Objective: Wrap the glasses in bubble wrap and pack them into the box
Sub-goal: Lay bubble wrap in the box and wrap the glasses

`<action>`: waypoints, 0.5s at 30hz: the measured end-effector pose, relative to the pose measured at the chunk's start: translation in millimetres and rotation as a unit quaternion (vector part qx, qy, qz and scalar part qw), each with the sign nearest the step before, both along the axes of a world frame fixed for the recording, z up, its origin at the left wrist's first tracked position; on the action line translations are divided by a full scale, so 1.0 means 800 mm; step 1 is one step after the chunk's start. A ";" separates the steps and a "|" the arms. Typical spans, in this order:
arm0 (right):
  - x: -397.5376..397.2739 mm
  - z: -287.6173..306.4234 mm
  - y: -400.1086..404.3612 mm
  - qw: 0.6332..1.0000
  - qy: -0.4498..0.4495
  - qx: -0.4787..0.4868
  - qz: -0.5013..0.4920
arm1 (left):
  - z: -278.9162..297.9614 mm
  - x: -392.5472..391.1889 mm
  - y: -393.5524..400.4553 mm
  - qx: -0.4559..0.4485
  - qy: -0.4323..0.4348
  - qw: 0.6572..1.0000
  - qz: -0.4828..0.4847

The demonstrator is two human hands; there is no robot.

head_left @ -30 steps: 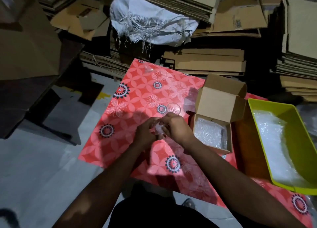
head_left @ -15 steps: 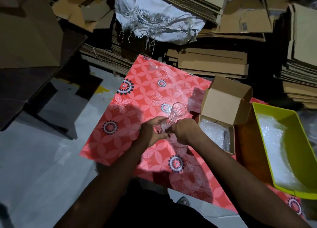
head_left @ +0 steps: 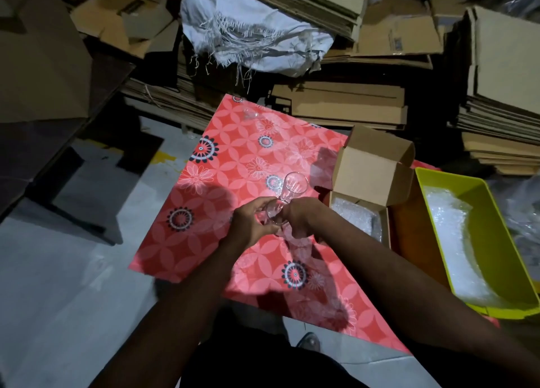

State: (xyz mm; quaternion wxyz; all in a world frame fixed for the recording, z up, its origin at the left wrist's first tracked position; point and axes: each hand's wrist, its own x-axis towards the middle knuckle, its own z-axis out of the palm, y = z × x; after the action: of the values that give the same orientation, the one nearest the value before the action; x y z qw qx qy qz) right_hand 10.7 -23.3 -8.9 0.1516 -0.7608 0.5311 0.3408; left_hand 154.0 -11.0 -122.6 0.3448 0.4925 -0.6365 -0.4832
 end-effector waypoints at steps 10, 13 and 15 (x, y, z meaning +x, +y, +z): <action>0.002 0.002 0.032 0.989 -0.039 -0.133 0.061 | -0.001 0.001 -0.003 0.034 0.015 0.999 -0.008; 0.005 -0.002 0.029 0.997 -0.046 -0.038 0.041 | -0.007 0.001 -0.004 0.032 0.013 0.999 -0.010; 0.008 -0.008 0.021 0.999 -0.033 -0.003 0.039 | -0.010 0.001 -0.006 0.029 0.018 0.999 -0.015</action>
State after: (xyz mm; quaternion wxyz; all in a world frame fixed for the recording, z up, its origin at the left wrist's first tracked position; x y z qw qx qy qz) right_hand 17.4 -6.7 -15.6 0.1540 -0.7920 0.4969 0.3196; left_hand 154.8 -15.7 -130.3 0.3344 0.4844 -0.6231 -0.5151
